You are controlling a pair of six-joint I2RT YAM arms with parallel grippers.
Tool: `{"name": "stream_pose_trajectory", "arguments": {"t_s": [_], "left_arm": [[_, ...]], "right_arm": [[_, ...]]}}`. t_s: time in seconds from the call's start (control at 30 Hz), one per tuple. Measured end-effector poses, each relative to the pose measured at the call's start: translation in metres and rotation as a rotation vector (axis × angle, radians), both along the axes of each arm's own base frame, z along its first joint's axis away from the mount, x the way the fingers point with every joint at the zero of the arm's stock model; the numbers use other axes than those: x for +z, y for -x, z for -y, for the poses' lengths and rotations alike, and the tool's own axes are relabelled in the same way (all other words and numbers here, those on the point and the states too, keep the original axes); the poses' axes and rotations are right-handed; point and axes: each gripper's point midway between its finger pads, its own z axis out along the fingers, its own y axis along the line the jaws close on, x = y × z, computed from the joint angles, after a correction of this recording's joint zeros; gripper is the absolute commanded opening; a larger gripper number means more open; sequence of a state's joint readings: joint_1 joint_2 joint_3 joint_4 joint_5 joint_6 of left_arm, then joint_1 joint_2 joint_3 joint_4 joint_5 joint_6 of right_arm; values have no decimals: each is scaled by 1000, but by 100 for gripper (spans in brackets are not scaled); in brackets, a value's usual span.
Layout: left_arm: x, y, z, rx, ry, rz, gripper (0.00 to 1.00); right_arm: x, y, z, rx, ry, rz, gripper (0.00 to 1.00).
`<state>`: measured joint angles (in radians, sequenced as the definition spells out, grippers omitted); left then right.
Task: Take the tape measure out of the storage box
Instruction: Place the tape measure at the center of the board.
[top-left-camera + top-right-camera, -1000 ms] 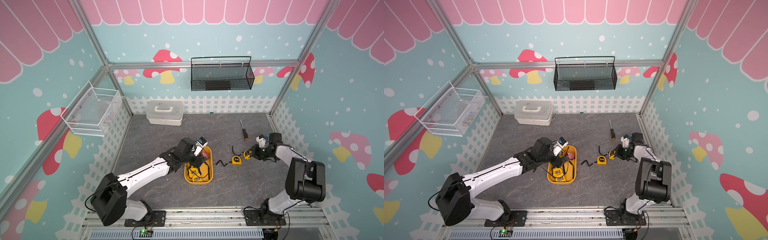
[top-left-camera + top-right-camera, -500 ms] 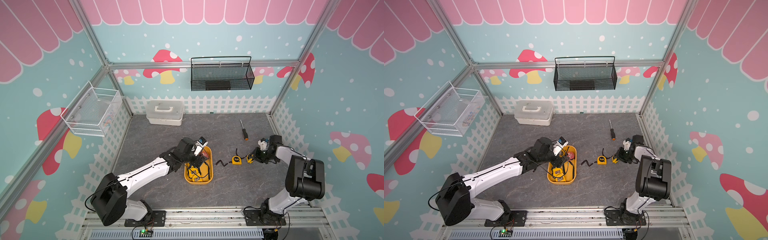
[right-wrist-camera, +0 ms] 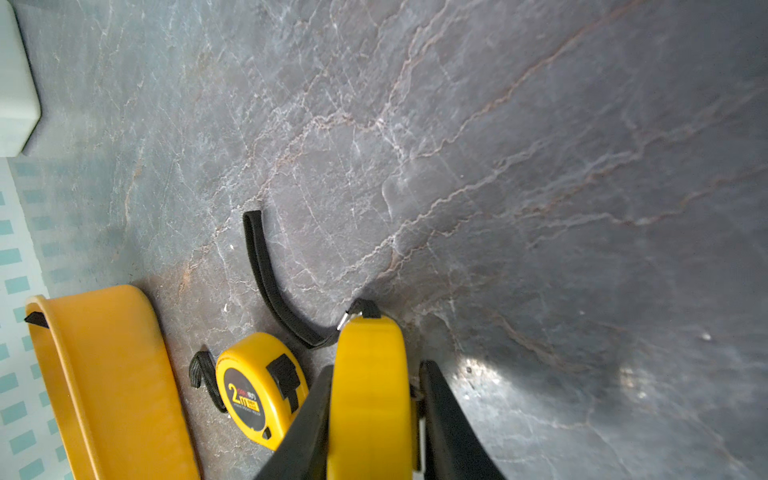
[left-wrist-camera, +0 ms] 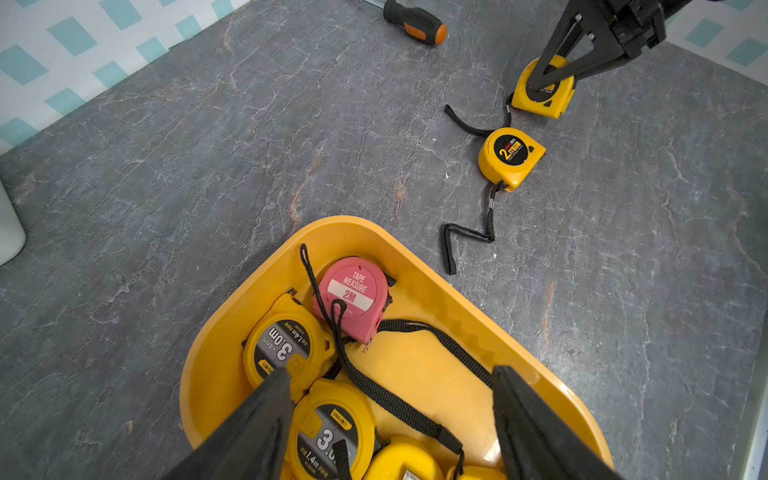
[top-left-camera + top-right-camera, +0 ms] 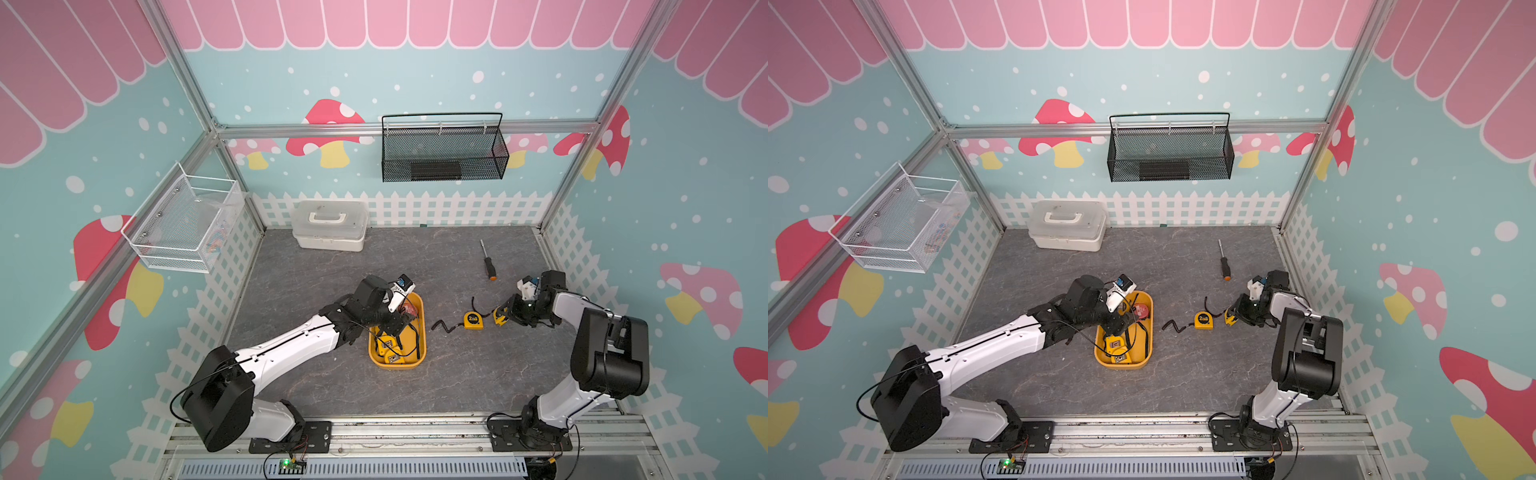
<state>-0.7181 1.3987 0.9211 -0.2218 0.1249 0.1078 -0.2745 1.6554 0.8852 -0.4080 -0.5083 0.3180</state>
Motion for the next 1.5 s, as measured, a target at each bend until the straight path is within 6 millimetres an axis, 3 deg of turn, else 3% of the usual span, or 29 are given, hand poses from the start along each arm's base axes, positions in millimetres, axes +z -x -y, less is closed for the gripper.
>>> {"name": "stream_pose_trajectory", "arguments": {"t_s": [0.43, 1.0, 1.5], "left_arm": [[0, 0, 0, 0, 1, 1, 77], [-2, -1, -2, 6, -4, -2, 77], [-3, -3, -13, 38, -16, 10, 78]], "right_arm": [[-10, 7, 8, -19, 43, -48, 49], [-6, 8, 13, -27, 80, -53, 72], [-4, 22, 25, -56, 160, -97, 78]]}}
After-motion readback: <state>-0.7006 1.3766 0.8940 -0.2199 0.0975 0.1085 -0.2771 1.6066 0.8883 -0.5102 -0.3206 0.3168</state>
